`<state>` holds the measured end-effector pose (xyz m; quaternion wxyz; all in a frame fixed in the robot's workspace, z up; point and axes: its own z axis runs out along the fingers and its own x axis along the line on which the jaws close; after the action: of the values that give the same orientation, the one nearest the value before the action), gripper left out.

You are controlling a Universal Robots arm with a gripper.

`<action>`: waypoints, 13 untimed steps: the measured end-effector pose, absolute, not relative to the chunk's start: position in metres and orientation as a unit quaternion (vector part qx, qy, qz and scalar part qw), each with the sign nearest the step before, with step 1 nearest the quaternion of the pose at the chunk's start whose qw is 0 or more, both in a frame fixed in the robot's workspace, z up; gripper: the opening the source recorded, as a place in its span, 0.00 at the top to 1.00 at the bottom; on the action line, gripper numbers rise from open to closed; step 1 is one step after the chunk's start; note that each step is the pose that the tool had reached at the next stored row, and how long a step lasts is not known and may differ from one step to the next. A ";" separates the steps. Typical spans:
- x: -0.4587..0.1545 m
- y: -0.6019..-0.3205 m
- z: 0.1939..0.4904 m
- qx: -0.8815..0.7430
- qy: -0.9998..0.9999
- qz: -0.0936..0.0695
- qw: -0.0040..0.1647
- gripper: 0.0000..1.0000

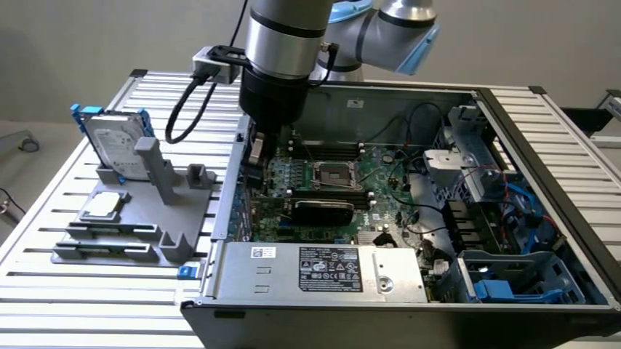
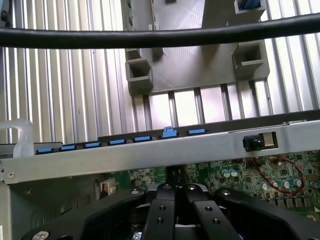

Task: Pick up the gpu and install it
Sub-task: 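Press down on the gpu until it lock into place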

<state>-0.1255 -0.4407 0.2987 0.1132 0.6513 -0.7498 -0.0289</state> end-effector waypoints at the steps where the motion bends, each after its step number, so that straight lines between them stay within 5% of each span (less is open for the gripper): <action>1: -0.126 -0.440 0.299 0.651 -0.750 -0.029 0.114 0.89; 13: -0.123 -0.434 0.299 0.651 -0.750 -0.024 0.118 0.89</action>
<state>-0.1228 -0.4342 0.2986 0.1179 0.6508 -0.7497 -0.0236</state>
